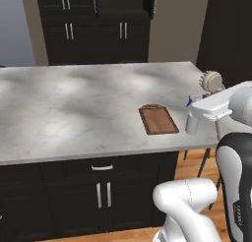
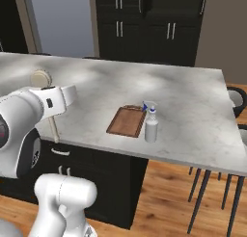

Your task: Grab the spray bottle from the cabinet, then place it next to the cutting board for sanitizing. Then grab the dish brush from the countertop next to the sink and place it next to the cutting board.

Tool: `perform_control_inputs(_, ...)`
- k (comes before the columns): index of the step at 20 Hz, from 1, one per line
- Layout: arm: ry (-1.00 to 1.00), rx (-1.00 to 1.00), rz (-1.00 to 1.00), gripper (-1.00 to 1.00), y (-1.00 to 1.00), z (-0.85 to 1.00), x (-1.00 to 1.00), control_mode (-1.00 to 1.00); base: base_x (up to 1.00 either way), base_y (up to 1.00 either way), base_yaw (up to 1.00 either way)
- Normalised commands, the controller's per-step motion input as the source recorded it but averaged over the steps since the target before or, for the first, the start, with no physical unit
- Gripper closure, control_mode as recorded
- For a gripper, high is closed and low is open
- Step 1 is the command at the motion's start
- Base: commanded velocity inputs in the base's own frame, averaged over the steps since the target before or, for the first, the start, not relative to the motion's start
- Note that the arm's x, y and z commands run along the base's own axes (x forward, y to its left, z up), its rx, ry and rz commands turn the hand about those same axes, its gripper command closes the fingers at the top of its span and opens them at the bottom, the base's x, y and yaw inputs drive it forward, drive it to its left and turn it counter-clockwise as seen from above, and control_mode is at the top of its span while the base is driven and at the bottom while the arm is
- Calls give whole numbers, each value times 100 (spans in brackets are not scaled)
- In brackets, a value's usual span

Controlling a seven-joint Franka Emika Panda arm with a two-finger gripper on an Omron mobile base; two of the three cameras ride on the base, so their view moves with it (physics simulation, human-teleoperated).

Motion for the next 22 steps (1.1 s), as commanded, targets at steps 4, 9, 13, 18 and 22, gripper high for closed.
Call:
perform_control_inputs(4,0,0,0,100,0,0,0,100,54,6,-26)
perform_control_inputs(9,0,0,0,100,0,0,0,100,36,-1,-5)
perform_control_inputs(13,0,0,0,100,0,0,0,100,20,-2,0)
perform_control_inputs(18,0,0,0,100,0,0,0,100,47,0,-1)
perform_control_inputs(22,0,0,0,100,0,0,0,100,10,0,-1)
